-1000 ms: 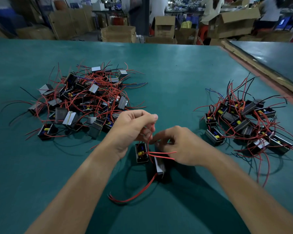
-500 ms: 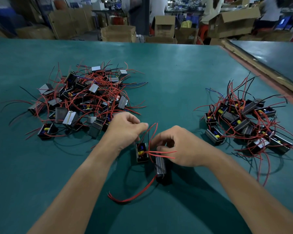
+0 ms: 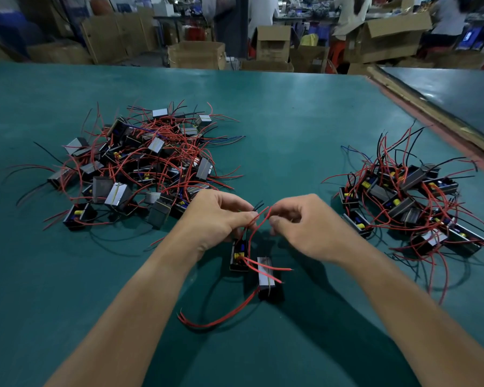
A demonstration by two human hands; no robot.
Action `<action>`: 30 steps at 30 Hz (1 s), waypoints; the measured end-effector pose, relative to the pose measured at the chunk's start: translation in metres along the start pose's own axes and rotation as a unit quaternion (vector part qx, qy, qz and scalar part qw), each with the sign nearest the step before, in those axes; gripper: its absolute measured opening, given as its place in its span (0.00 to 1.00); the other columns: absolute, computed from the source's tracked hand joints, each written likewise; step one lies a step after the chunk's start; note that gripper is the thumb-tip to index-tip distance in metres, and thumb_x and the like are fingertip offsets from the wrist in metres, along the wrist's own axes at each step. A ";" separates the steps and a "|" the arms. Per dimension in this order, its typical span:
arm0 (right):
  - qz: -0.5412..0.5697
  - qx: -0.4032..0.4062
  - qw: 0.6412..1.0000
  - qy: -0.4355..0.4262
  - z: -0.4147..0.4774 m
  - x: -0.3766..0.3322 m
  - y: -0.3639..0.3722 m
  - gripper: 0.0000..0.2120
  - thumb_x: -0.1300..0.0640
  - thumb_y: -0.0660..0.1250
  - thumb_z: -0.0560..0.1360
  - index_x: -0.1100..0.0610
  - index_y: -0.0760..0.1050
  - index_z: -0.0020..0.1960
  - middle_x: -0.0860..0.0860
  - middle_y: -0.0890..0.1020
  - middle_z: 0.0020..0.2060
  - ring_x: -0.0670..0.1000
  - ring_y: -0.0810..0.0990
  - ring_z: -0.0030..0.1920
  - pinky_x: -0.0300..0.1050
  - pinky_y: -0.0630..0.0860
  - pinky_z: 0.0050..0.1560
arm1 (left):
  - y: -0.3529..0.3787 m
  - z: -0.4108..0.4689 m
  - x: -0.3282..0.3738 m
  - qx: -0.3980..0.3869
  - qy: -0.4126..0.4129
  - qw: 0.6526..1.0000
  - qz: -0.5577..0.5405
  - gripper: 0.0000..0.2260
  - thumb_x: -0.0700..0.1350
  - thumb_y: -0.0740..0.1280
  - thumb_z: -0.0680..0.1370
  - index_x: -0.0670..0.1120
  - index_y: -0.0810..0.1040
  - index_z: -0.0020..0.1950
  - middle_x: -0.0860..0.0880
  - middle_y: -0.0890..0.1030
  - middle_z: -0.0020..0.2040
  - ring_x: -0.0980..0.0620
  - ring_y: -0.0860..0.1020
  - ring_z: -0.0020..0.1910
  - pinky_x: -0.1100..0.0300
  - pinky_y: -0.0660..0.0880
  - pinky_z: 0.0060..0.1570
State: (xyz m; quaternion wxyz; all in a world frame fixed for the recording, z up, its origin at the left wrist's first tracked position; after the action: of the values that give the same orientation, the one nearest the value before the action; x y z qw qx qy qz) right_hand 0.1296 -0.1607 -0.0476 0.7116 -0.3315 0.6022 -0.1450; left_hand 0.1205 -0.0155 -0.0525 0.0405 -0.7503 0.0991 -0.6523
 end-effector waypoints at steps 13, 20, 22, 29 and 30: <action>0.135 0.084 0.987 -0.015 -0.004 -0.010 -0.027 0.10 0.61 0.71 0.75 0.54 0.80 0.36 0.47 0.82 0.28 0.44 0.73 0.24 0.35 0.69 0.27 | 0.007 -0.007 0.013 -0.031 0.043 0.999 0.011 0.04 0.37 0.74 0.73 0.44 0.84 0.38 0.51 0.82 0.29 0.58 0.75 0.27 0.69 0.72 0.28; 0.184 0.087 0.979 -0.004 -0.004 -0.010 -0.033 0.11 0.65 0.71 0.75 0.55 0.80 0.35 0.46 0.81 0.26 0.42 0.72 0.23 0.31 0.68 0.25 | 0.008 -0.006 0.015 -0.029 0.054 0.998 0.003 0.06 0.37 0.74 0.72 0.47 0.84 0.38 0.51 0.84 0.32 0.59 0.77 0.29 0.68 0.74 0.30; 0.183 0.084 0.980 -0.003 -0.004 -0.010 -0.033 0.11 0.64 0.71 0.75 0.54 0.81 0.35 0.46 0.82 0.27 0.42 0.73 0.23 0.32 0.69 0.25 | 0.011 -0.006 0.016 -0.037 0.055 0.998 -0.021 0.05 0.37 0.73 0.74 0.45 0.85 0.39 0.49 0.84 0.33 0.56 0.77 0.29 0.66 0.76 0.31; 0.176 0.090 0.980 0.007 -0.004 -0.006 -0.032 0.10 0.60 0.72 0.75 0.54 0.81 0.35 0.48 0.83 0.29 0.45 0.74 0.24 0.36 0.70 0.25 | 0.013 -0.007 0.020 -0.038 0.077 0.995 -0.042 0.06 0.36 0.71 0.74 0.43 0.84 0.39 0.47 0.83 0.32 0.54 0.77 0.28 0.61 0.80 0.32; 0.179 0.092 0.979 0.004 -0.004 -0.007 -0.032 0.10 0.59 0.72 0.75 0.54 0.81 0.35 0.48 0.83 0.29 0.45 0.73 0.24 0.36 0.70 0.25 | 0.013 -0.007 0.021 -0.037 0.081 0.995 -0.039 0.06 0.35 0.71 0.74 0.43 0.84 0.39 0.47 0.83 0.32 0.55 0.77 0.28 0.61 0.79 0.32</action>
State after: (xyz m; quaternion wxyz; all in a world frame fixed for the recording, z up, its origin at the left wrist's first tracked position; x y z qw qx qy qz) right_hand 0.1303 -0.1818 -0.0218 0.7509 -0.1507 0.6390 -0.0715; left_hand 0.1152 -0.0317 -0.0340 -0.0208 -0.6991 0.0966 -0.7081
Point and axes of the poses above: each hand's wrist, its own z-axis towards the middle knuckle, its own y-axis out of the palm, x = y × z, the point moved 10 cm from there along z, towards the middle knuckle
